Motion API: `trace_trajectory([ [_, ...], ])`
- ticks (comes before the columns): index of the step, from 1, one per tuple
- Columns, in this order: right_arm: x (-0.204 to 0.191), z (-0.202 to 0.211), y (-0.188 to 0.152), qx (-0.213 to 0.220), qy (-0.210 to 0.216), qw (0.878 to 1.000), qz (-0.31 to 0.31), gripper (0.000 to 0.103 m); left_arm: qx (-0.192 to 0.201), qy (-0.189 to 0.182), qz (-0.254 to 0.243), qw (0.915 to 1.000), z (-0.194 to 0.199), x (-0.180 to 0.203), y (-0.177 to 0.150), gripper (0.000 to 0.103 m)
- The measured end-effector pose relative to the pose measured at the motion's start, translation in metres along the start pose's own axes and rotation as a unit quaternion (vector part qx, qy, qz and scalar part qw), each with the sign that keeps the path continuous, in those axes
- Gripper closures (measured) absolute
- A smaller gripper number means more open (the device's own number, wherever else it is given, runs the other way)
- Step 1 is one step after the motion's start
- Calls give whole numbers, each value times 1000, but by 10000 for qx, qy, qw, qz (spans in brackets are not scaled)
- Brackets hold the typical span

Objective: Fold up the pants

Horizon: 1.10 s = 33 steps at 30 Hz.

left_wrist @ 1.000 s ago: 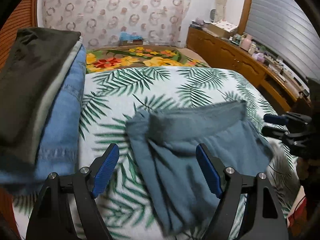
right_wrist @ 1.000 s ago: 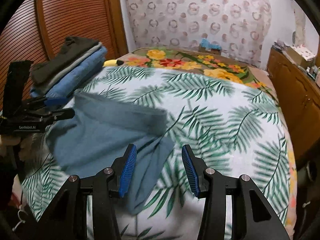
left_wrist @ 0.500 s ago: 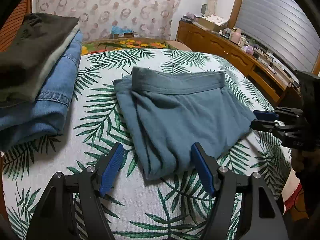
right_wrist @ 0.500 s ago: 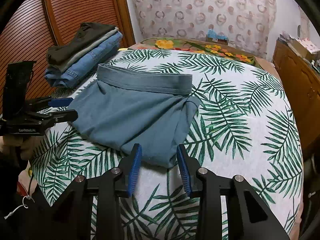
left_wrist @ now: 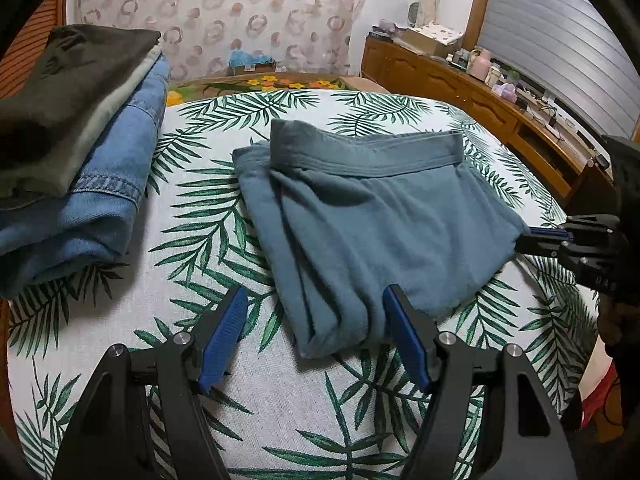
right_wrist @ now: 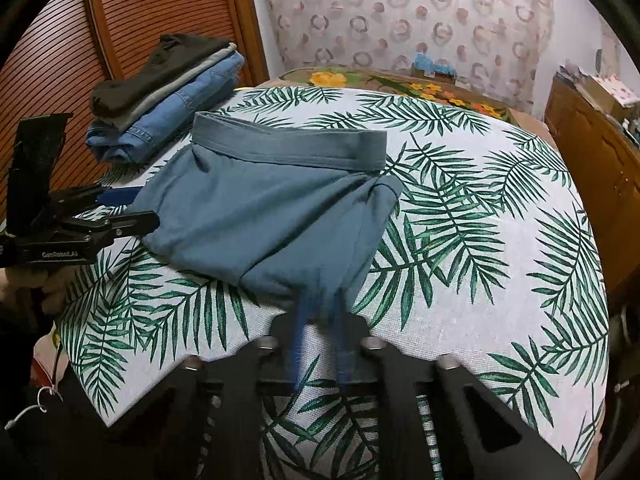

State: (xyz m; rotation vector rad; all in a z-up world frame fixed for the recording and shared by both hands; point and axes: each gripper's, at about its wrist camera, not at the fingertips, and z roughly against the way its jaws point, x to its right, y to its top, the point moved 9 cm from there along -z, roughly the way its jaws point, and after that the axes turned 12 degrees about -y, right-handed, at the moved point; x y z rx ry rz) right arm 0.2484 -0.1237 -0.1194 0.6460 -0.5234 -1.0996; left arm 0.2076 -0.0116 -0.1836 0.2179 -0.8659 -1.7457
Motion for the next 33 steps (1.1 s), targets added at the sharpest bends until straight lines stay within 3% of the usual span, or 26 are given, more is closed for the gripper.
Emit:
trace_trajectory([
  [11,34,23,-6,213,-278,9990,-260,101,43,-43,21,10000,2,-3,-1,33],
  [20,21,14,-2,146,-108,9995,-255,100,185,-435,-87,9988,11,15,0,87],
  [23,20,14,2,200,-136,9995,-222,100,311,-482,-21,9983,19,15,1,92],
  [33,14,36,-11,333,-91,9992,-177,100,445,-591,-30,9973,46,27,-8,93],
])
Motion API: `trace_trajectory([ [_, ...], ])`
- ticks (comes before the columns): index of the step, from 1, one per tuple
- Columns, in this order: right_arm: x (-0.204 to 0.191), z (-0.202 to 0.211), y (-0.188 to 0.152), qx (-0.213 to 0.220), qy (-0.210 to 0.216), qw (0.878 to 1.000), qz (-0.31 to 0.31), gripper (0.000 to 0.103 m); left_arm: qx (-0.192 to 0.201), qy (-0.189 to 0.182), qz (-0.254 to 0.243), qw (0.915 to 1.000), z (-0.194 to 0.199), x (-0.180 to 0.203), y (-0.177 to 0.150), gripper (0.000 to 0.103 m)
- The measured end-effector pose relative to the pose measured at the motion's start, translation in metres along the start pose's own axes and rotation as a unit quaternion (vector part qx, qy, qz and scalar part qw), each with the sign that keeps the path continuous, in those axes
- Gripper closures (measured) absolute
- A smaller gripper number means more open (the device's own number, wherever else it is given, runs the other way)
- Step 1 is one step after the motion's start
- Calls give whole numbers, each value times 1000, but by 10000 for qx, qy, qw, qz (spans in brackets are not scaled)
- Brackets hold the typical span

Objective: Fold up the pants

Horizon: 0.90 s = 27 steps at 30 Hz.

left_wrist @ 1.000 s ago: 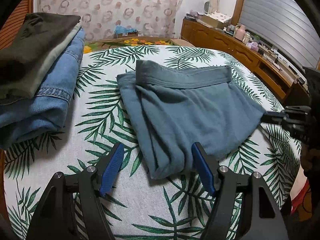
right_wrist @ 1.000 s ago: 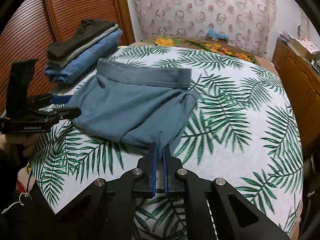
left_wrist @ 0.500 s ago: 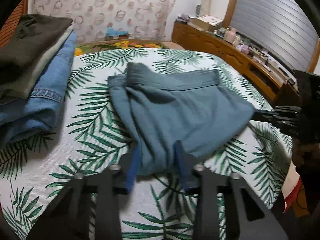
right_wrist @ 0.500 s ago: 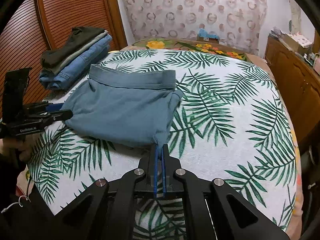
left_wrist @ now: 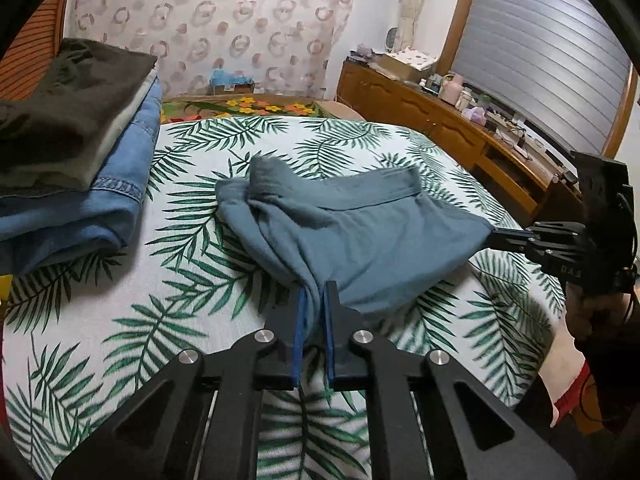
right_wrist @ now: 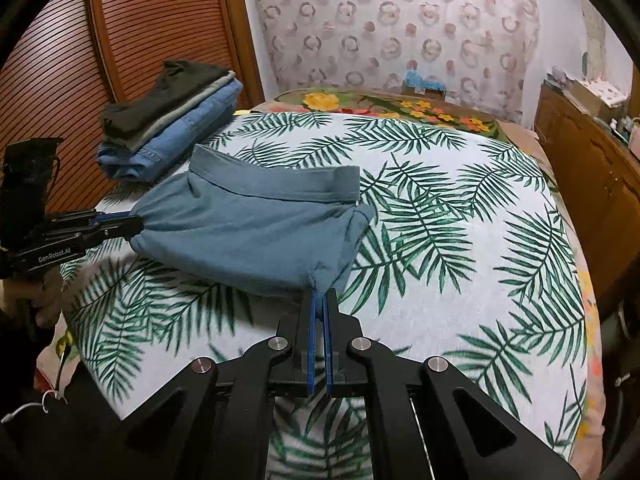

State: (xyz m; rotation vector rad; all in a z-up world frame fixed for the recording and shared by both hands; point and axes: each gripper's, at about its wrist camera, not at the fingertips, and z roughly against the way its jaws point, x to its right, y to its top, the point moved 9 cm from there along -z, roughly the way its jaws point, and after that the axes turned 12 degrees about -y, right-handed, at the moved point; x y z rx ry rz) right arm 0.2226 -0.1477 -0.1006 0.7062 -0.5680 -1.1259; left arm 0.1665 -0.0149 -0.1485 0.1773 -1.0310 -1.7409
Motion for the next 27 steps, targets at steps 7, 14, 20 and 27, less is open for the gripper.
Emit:
trace_trajectory([
  [7,-3,25,-16,-48,95,9999,83,100,-25,42,-123,9999,19,17,-10,93],
  [14,-3,29,-26,-214,41,9998,49,100,-91,367,-69,9993,19,13,-14,66],
  [20,0,34,-16,-76,-166,9998,-36,81,33,463,99,9989,17,1,-7,27],
  [27,-5,13,-4,-39,-148,9998,-140,50,-101,621,264,9977,-2,-18,-1,27],
])
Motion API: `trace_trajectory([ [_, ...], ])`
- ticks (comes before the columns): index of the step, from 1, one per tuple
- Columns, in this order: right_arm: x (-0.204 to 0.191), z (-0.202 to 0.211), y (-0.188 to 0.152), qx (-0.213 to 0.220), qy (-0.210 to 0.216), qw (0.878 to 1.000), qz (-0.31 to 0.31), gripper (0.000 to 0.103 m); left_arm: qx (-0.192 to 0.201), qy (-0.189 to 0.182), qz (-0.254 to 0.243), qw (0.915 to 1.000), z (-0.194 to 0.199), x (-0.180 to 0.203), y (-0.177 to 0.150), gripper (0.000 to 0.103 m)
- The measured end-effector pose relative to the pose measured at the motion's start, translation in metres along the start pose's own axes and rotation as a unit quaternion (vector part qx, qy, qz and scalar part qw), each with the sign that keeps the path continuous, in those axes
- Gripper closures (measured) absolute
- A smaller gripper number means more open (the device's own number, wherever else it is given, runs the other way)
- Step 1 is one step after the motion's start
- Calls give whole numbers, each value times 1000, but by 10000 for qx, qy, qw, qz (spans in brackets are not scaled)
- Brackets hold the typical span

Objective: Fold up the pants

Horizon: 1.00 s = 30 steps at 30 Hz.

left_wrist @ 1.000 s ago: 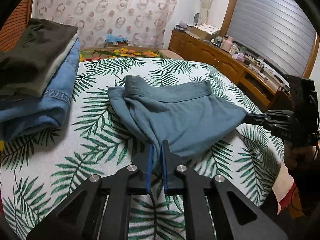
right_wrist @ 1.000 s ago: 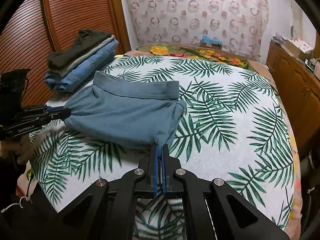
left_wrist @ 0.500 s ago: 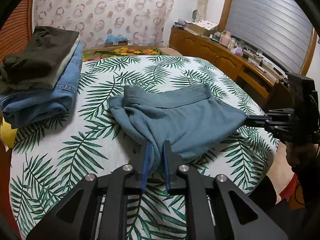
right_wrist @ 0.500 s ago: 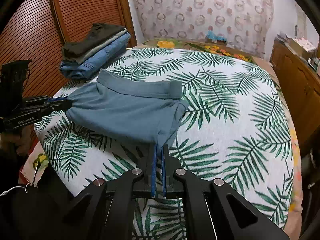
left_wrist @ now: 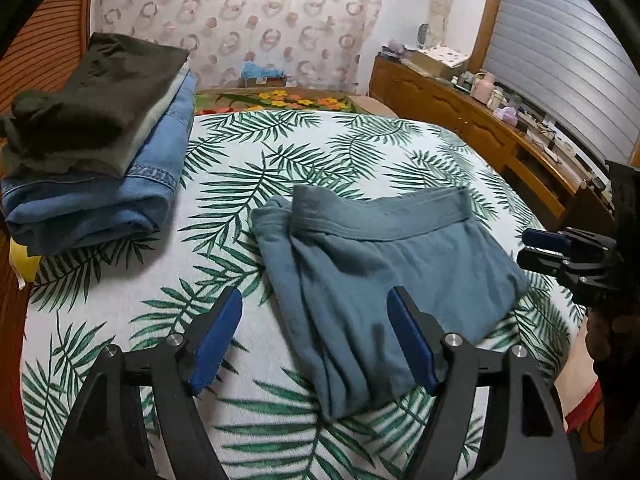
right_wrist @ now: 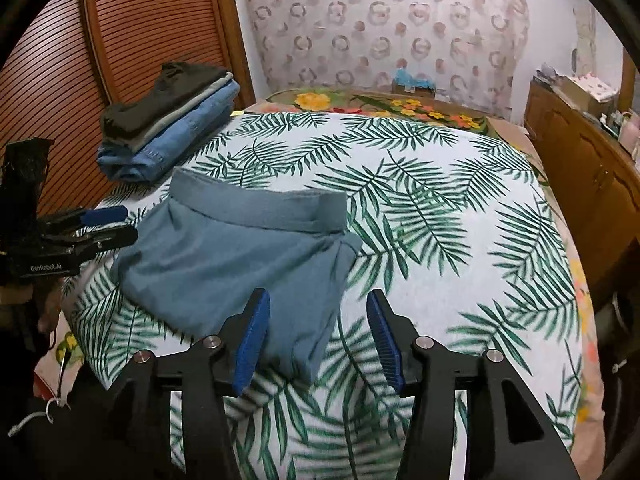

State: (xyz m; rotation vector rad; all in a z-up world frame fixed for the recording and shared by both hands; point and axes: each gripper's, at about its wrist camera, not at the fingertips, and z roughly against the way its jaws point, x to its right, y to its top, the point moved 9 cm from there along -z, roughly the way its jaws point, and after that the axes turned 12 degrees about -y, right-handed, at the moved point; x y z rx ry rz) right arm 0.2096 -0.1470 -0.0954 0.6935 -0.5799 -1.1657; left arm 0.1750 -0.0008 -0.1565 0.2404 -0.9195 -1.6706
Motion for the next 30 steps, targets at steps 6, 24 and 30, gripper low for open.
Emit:
trace_trajectory([
  [6,-2,-27,10,-114,-66,9999,2,47,-68,2,122,9999,-12,-8,9,27],
  [24,-4,-72,31,-415,-4,9991,-11,47,-419,204,159,9988,-44,-31,39,27],
  [30,-4,-78,36,-455,7,9990,32,47,-532,191,212,9982,-52,-39,41,27],
])
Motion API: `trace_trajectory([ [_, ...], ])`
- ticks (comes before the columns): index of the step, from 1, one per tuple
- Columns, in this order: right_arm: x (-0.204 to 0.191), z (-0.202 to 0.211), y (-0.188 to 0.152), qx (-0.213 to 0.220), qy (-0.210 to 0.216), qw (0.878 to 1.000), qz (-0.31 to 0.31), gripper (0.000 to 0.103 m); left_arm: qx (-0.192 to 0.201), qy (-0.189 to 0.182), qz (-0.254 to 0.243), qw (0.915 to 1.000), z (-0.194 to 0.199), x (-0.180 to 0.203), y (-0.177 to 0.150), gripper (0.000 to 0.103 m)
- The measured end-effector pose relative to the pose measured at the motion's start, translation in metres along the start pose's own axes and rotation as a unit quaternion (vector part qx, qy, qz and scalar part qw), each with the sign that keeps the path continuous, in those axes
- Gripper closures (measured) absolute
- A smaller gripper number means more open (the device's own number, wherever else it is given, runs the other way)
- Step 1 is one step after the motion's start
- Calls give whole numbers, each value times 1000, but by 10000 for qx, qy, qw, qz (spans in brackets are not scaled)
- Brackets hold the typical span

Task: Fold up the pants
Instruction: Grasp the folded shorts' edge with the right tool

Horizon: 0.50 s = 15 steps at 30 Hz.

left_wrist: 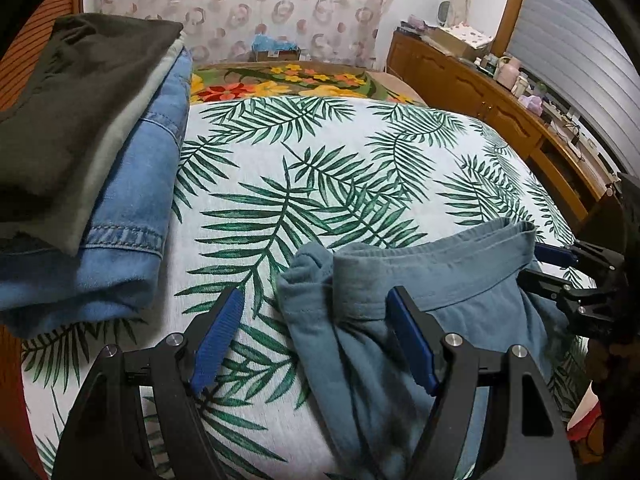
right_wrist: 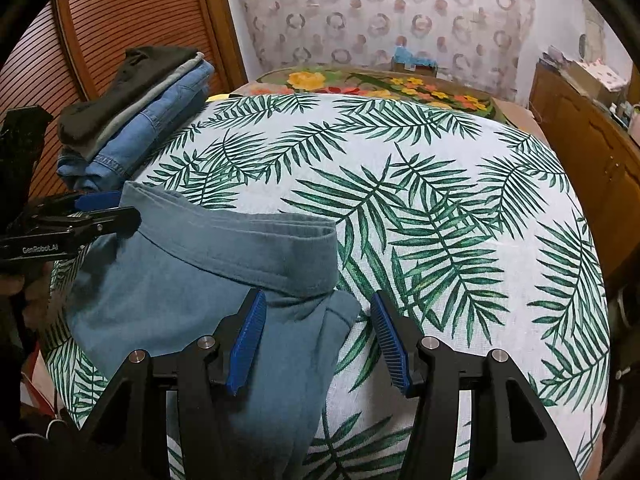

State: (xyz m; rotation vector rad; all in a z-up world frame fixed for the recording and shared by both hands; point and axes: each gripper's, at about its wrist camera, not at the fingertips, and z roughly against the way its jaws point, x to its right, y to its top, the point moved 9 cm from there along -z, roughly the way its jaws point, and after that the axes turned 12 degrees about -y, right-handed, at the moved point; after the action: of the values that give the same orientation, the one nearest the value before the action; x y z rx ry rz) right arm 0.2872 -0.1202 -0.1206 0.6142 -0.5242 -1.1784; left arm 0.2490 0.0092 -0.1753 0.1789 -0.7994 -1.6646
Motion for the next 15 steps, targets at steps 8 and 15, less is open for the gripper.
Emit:
trace_trajectory([
  [8,3,-6,-1,-54,55,9999,-75,47,-77,-181,61,9998,-7,-2,-1,33],
  [15,-2,-4,-1,-72,72,9999,-97,57,-75,-577,114,9982,-6,3,-4,50],
])
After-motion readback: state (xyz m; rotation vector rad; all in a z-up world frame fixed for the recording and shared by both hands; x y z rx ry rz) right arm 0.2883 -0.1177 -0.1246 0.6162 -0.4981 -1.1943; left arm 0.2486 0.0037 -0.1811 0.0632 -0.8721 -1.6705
